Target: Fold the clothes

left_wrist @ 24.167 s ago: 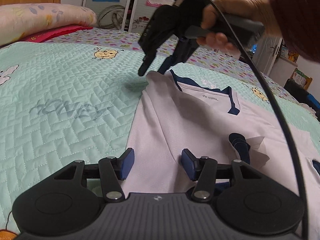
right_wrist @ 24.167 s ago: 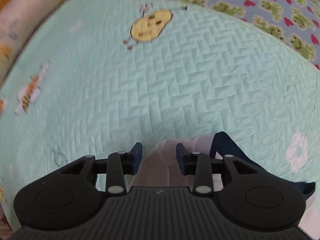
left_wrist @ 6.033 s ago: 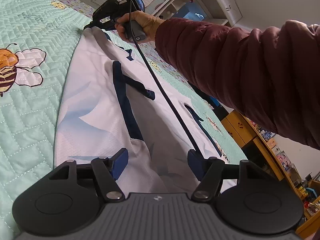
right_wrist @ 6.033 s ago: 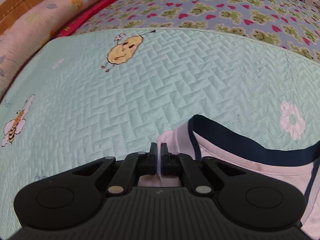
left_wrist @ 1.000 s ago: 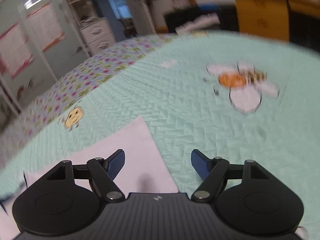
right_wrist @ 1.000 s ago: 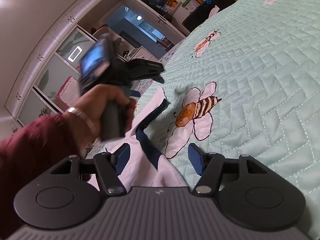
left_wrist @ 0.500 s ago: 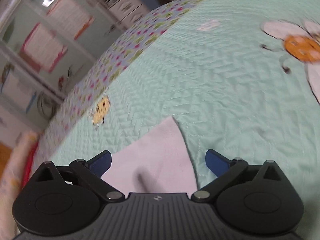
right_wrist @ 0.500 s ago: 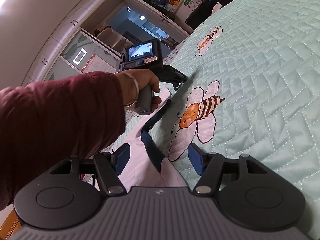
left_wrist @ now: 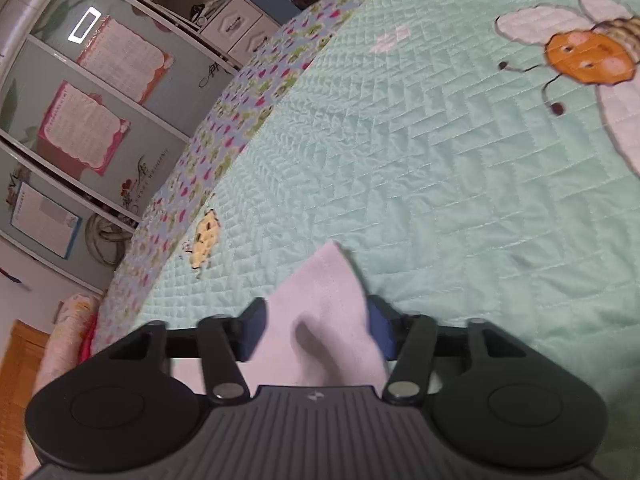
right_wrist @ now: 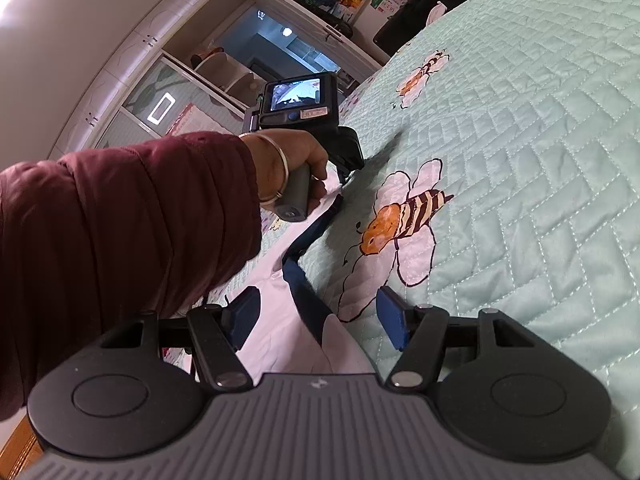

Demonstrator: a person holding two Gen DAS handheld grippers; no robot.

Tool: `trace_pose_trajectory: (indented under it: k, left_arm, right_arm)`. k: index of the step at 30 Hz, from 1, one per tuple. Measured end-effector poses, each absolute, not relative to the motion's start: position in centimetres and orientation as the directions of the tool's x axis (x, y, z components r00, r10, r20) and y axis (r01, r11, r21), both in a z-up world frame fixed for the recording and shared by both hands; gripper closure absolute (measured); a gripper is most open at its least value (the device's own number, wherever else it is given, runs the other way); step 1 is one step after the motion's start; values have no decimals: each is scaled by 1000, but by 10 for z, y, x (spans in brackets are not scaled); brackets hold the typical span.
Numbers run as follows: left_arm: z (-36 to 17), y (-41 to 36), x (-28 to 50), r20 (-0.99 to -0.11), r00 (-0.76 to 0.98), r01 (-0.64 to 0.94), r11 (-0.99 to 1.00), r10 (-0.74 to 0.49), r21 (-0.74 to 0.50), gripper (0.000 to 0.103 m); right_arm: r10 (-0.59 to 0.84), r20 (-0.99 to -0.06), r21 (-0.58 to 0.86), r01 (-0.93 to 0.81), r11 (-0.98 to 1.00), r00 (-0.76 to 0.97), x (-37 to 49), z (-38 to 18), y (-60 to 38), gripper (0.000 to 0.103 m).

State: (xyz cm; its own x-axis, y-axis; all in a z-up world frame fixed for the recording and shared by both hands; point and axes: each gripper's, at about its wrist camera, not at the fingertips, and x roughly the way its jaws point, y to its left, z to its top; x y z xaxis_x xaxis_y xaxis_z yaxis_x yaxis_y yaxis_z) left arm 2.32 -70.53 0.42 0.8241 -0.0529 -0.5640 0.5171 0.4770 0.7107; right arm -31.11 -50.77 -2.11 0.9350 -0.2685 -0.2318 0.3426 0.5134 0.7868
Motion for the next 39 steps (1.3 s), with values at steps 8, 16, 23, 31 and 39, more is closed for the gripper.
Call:
trace_pose_trajectory:
  k: [8, 16, 23, 31, 39]
  left_arm:
    - [6, -713, 36, -641, 766, 582, 485, -56, 653, 85]
    - [14, -699, 33, -674, 717, 632, 573, -177, 522, 102]
    - [60, -654, 54, -698, 603, 715, 650, -385, 259, 102]
    - [115, -585, 78, -651, 583, 715, 688, -487, 126, 102]
    - [116, -521, 64, -627, 651, 652, 739, -429, 171, 102]
  right_arm:
    - [-263, -235, 785, 342, 517, 936, -311, -20, -508, 39]
    - [-265, -241, 776, 349, 525, 934, -310, -18, -503, 39]
    - [-275, -245, 766, 360, 533, 930, -309, -15, -498, 39]
    - [-280, -241, 750, 362, 554, 929, -306, -12, -493, 34]
    - [-295, -261, 701, 390, 596, 919, -301, -7, -488, 33]
